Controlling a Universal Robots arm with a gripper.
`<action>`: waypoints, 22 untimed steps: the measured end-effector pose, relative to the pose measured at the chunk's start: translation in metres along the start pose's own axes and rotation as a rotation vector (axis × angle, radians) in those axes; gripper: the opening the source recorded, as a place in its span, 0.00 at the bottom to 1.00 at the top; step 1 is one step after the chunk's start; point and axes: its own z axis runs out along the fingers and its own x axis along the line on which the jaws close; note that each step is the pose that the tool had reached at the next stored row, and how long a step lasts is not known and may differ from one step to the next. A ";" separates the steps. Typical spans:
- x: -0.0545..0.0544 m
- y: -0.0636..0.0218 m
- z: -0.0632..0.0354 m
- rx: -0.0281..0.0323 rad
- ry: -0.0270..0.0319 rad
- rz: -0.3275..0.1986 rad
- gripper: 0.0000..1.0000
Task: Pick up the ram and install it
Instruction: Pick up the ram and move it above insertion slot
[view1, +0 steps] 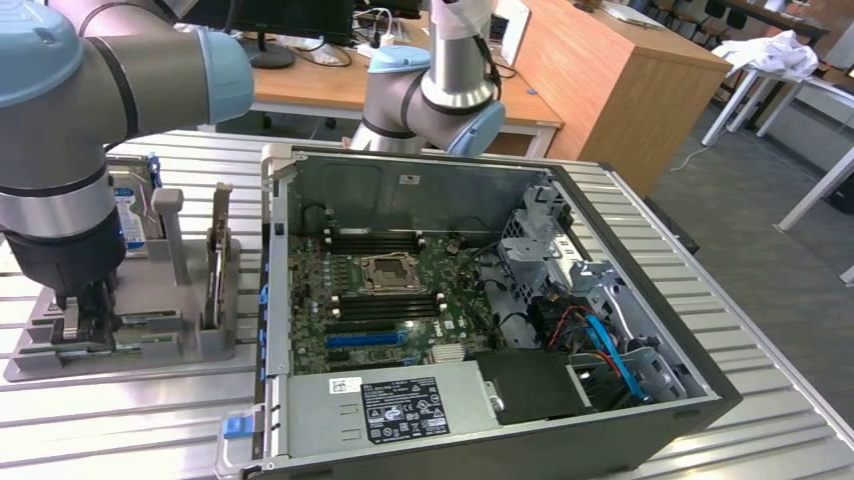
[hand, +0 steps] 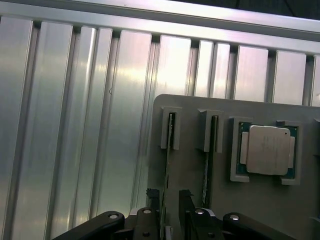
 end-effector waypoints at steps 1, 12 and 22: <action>0.000 0.0000 0.0010 0.0000 0.0000 -0.001 0.30; 0.000 -0.0002 0.0054 0.0000 0.0003 -0.006 0.30; 0.000 -0.0002 0.0054 0.0000 0.0002 -0.006 0.12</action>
